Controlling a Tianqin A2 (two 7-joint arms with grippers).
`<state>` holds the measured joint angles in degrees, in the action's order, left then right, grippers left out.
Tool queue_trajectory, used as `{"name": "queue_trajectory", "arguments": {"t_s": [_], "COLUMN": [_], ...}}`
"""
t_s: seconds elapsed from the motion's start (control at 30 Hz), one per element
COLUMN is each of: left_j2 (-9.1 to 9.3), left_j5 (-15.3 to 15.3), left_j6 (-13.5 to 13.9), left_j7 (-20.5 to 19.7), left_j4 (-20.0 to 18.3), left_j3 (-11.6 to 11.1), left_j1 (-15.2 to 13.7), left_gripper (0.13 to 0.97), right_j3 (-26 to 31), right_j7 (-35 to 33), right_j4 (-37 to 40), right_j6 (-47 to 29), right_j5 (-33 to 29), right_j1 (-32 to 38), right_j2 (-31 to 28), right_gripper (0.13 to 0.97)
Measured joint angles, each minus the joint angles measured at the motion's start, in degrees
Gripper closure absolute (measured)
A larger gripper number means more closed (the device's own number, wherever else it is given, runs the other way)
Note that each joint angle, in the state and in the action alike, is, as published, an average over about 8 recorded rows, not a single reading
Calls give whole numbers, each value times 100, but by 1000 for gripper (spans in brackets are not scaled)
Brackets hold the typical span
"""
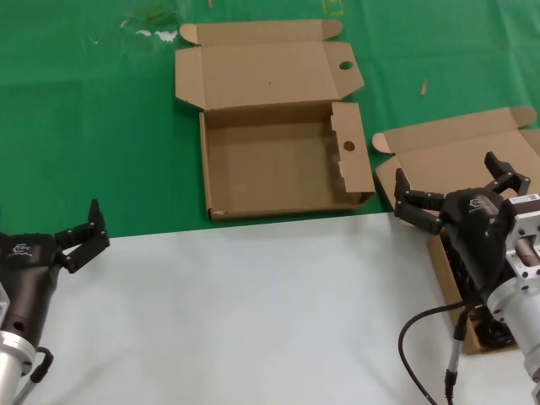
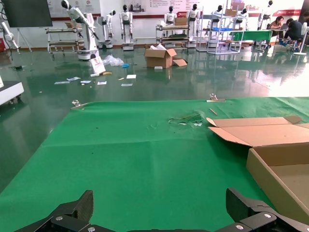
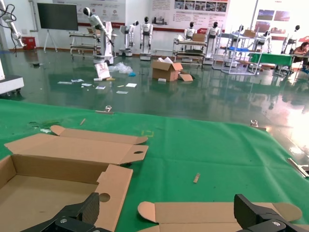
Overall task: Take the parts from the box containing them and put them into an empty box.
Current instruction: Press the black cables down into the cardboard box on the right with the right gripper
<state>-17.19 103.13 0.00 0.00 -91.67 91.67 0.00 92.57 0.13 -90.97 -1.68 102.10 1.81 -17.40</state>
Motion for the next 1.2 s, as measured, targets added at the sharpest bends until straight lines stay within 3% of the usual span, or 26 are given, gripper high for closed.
{"name": "queue_trajectory", "arguments": {"t_s": [0.6, 0.9, 1.2], "left_j2": [0, 0, 0], "left_j5": [0, 0, 0], "left_j6": [0, 0, 0], "left_j7": [0, 0, 0], "left_j4": [0, 0, 0], "left_j3": [0, 0, 0], "left_j1": [0, 0, 0], "left_gripper": [146, 223, 366], "right_j3": [0, 0, -205], "right_j7": [0, 0, -341], "right_j4": [0, 0, 116], "right_j6": [0, 0, -85], "right_j5": [0, 0, -152], "right_j1": [0, 0, 19], "right_j2": [0, 0, 374], "right_gripper": [129, 129, 129]}}
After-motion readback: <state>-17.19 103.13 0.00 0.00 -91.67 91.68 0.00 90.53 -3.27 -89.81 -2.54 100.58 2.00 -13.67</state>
